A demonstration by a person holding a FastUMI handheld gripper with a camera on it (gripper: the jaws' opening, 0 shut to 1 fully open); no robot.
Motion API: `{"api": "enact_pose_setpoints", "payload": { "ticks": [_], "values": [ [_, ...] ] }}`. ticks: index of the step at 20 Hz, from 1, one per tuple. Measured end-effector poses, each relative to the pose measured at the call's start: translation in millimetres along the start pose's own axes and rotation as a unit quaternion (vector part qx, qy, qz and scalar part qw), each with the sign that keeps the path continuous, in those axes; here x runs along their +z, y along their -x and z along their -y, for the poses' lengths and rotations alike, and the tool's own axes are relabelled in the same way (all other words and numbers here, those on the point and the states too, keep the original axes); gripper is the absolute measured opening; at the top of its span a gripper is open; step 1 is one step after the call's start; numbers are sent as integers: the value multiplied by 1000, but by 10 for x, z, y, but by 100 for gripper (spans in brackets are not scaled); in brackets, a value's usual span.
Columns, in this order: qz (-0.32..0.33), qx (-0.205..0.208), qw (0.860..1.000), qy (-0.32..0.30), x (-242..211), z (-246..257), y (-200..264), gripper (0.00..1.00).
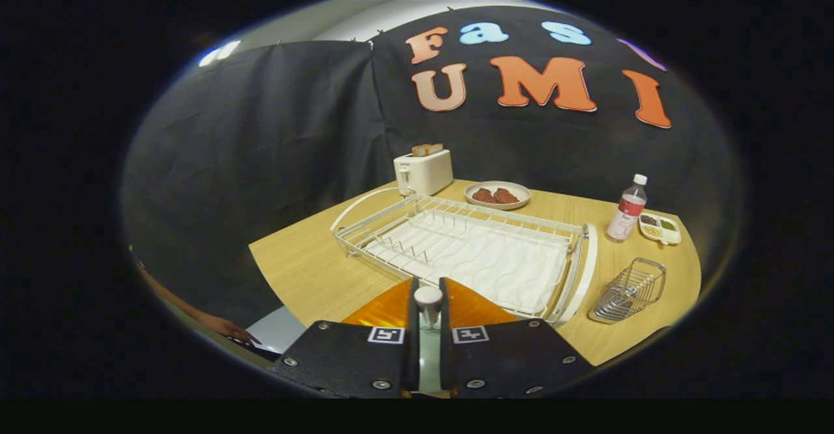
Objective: Take the plate from the dish rack, then take the spoon from the basket and place it into the plate.
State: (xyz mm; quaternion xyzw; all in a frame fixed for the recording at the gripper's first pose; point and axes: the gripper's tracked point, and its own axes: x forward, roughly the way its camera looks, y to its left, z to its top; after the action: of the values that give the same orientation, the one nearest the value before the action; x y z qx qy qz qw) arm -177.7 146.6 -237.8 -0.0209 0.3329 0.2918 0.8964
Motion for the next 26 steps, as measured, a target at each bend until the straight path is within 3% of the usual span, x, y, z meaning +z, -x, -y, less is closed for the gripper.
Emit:
{"api": "enact_pose_setpoints", "payload": {
  "ticks": [13,18,26],
  "values": [
    [-57,-20,997,-44,-571,235,350,14],
    [-69,-37,993,-84,-788,313,330,15],
    [-117,-49,988,-88,-1036,382,309,22]
  ]
}}
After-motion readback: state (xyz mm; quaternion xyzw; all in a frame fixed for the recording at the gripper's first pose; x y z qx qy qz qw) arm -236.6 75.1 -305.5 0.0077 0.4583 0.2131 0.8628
